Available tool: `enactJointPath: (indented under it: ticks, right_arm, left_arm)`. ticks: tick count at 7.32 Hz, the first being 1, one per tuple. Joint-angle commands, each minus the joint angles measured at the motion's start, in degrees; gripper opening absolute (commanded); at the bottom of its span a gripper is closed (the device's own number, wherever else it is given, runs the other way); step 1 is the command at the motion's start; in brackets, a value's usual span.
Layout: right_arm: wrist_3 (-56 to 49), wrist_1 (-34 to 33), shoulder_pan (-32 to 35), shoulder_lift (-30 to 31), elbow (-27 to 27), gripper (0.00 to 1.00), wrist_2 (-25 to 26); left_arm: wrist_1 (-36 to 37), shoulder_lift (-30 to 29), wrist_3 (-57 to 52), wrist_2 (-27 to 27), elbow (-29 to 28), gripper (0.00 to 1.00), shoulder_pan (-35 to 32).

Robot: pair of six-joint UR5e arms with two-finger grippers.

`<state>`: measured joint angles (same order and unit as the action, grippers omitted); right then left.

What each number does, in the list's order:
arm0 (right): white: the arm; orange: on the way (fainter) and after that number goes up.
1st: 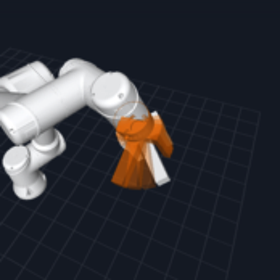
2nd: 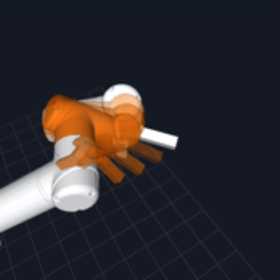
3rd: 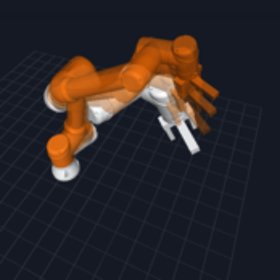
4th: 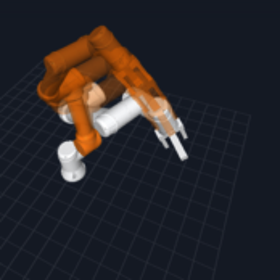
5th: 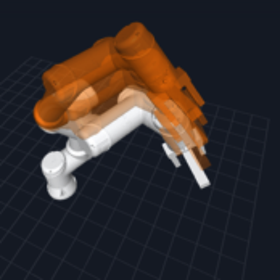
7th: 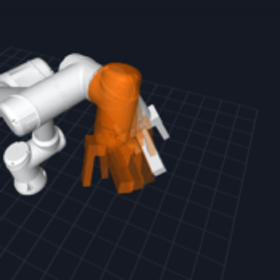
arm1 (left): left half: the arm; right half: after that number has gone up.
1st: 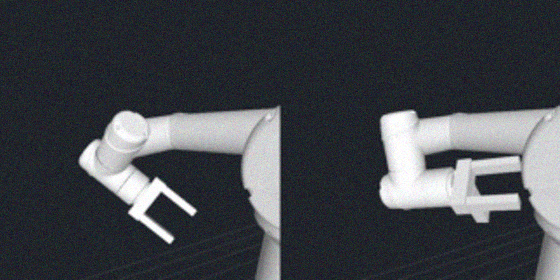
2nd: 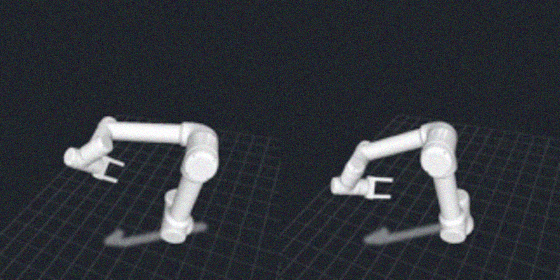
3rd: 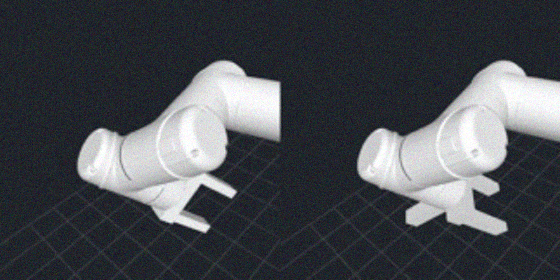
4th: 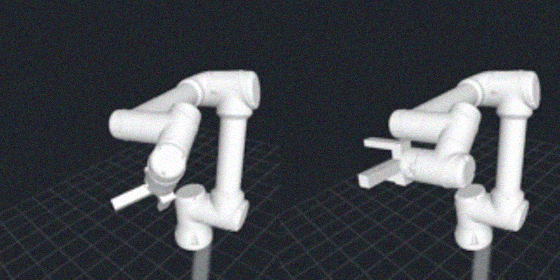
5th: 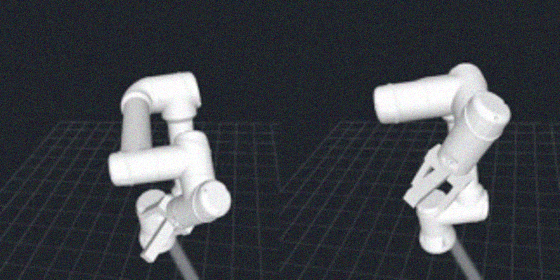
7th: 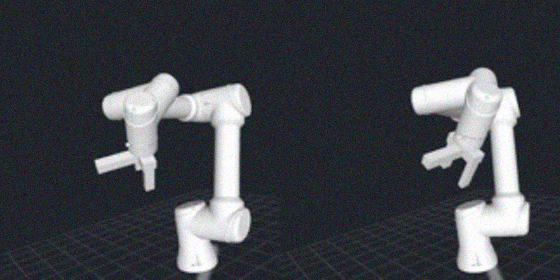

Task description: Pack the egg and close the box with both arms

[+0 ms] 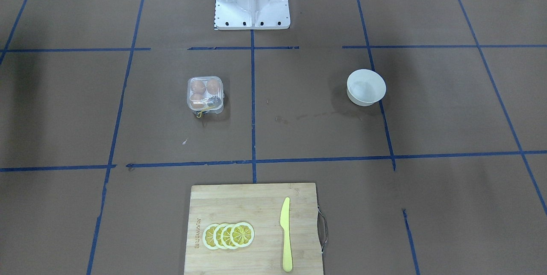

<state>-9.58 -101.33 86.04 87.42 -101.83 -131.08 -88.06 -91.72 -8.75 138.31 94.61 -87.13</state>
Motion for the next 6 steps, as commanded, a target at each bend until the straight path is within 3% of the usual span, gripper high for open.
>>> enactJointPath:
  ticks: [1, 6]
  right_arm:
    - [-0.08, 0.17, -0.09, 0.03, 0.14, 1.0, 0.04]
    - [-0.08, 0.52, -0.09, -0.5, 1.99, 1.0, -0.05]
  left_arm:
    - [-0.79, -0.21, 0.14, 0.03, -0.12, 1.0, 0.03]
    - [-2.64, -0.83, 0.22, -0.06, -0.39, 1.0, 0.11]
